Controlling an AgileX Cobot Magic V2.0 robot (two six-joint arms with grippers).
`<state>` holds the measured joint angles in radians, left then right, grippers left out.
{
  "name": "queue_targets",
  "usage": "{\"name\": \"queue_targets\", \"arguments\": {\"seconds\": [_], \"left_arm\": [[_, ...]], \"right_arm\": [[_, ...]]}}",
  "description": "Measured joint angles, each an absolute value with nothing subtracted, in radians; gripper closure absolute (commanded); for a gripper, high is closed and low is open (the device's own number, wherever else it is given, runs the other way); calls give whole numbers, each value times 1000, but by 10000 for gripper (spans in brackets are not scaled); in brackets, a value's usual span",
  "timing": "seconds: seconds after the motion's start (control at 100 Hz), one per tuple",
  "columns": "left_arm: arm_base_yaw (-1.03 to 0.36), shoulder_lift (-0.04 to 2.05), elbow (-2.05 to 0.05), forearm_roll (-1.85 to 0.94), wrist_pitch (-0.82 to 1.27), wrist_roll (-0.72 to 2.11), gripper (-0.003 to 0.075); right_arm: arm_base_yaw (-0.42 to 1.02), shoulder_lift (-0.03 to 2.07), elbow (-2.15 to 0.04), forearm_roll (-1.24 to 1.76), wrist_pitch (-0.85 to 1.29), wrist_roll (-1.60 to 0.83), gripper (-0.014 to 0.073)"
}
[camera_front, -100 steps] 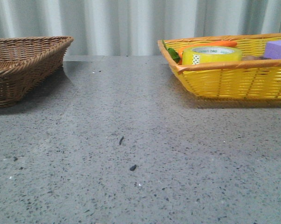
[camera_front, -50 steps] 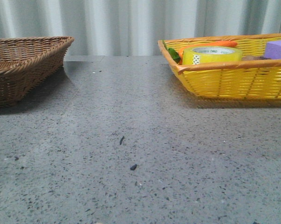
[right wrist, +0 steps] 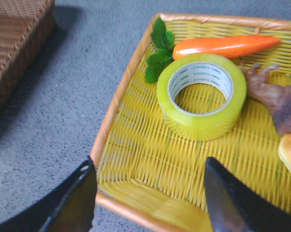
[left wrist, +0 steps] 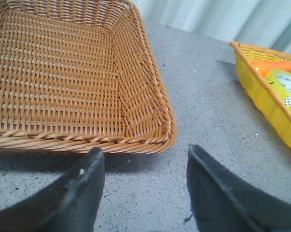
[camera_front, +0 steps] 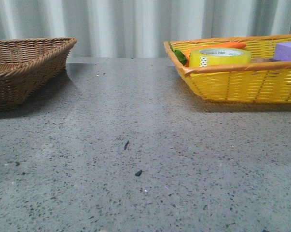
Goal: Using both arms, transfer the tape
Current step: 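Lower the right gripper into the yellow basket and grasp the yellow tape roll, then lift the tape roll and carry it toward the brown basket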
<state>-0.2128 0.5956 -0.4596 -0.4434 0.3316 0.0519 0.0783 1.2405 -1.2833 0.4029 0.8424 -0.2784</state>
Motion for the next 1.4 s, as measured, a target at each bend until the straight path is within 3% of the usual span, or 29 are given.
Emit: {"name": "queue_targets", "arguments": {"seconds": [0.27, 0.6, 0.67, 0.81, 0.87, 1.17, 1.4], "left_arm": [[-213, 596, -460, -443, 332, 52, 377], [-213, 596, -460, -443, 334, 52, 377], [-213, 596, -460, -443, 335, 52, 377], [-213, 596, -460, -443, 336, 52, 377], [-213, 596, -460, -443, 336, 52, 377], [-213, 596, -460, -443, 336, 52, 377], [-213, 596, -461, -443, 325, 52, 377]], "right_arm": [[143, 1659, -1596, 343, 936, -278, 186], [145, 1950, -1710, 322, 919, -278, 197], [145, 1968, -1710, 320, 917, -278, 285], [147, 1973, -1723, 320, 913, -281, 666], [147, 1968, -1738, 318, 922, -281, 633], [180, 1844, -1919, 314, 969, -281, 635], [366, 1803, -2131, 350, 902, -281, 635]]}}
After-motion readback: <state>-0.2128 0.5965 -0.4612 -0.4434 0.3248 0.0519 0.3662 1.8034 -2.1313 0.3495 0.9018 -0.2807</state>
